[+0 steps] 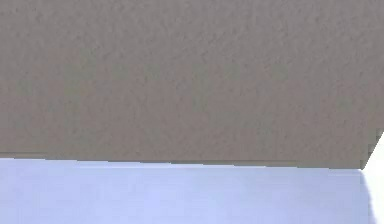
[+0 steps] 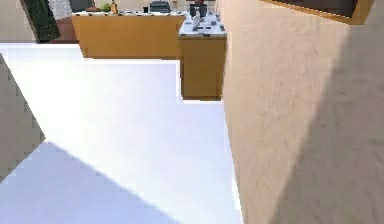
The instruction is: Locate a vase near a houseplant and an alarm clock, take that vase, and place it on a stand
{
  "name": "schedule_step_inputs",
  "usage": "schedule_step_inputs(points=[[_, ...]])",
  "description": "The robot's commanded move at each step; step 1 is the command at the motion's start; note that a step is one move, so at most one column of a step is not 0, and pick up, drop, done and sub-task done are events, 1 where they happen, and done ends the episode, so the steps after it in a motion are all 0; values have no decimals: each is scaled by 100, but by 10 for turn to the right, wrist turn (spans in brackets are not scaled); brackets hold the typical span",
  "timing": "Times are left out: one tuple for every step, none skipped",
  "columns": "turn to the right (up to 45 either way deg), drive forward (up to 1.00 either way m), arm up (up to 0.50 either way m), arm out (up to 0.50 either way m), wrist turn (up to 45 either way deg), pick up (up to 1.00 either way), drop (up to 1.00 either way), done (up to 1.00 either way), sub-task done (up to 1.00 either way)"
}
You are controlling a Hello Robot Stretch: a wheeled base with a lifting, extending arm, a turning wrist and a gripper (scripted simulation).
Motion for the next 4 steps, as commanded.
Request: schedule_step_inputs(points=[[0,20,0,0,0,0,0,0,0],[-450,0,0,0,0,0,0,0,0],[-450,0,0,0,0,0,0,0,0],[0,85,0,0,0,0,0,0,0]])
